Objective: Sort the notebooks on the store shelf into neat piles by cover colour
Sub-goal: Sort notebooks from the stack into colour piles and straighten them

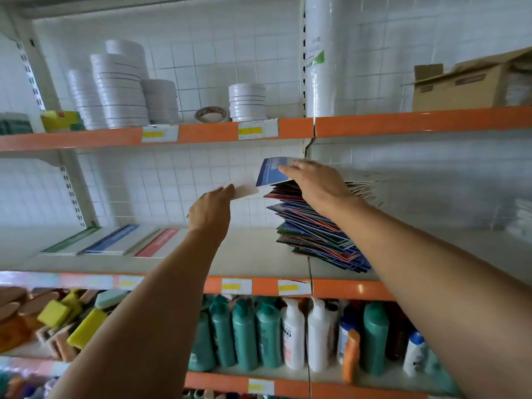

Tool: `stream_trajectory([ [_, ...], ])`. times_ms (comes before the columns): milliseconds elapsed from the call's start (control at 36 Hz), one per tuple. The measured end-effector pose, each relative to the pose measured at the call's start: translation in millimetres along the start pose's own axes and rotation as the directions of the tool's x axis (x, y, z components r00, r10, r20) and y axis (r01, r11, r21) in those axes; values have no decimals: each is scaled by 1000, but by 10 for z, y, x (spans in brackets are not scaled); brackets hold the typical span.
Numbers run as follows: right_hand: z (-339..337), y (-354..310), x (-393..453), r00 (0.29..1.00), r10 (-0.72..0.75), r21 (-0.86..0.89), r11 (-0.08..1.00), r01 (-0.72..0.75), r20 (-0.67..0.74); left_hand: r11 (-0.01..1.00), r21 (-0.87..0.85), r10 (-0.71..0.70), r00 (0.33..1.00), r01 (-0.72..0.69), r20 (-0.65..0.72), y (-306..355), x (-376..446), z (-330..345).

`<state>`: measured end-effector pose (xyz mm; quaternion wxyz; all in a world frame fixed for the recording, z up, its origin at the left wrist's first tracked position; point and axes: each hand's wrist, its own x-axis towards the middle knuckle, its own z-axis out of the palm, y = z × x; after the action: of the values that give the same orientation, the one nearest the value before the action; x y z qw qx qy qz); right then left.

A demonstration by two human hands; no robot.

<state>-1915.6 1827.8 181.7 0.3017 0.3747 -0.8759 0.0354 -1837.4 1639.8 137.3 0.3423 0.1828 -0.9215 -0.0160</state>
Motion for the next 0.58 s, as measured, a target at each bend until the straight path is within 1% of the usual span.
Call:
stream_trajectory([
  [111, 72, -338, 85, 996, -83, -6, 997, 83, 17, 998, -6, -58, 998, 58, -6, -330, -151, -38],
  [278, 280, -940, 211, 991, -119, 40, 992, 117, 52, 990, -58, -132, 991, 131, -7, -935, -404, -33],
  [361, 455, -1269, 236, 987, -129, 67, 990, 124, 90, 986, -38, -163, 985, 165, 51, -1286, -518, -65],
  [472, 691, -1677, 246, 980, -123, 91, 990, 110, 158, 982, 34, -190, 974, 188, 122, -1763, -619, -152],
  [583, 931, -2023, 253, 966, -107, 101, 991, 85, 234, 978, 80, -204, 965, 193, 164, -2177, -668, -205],
])
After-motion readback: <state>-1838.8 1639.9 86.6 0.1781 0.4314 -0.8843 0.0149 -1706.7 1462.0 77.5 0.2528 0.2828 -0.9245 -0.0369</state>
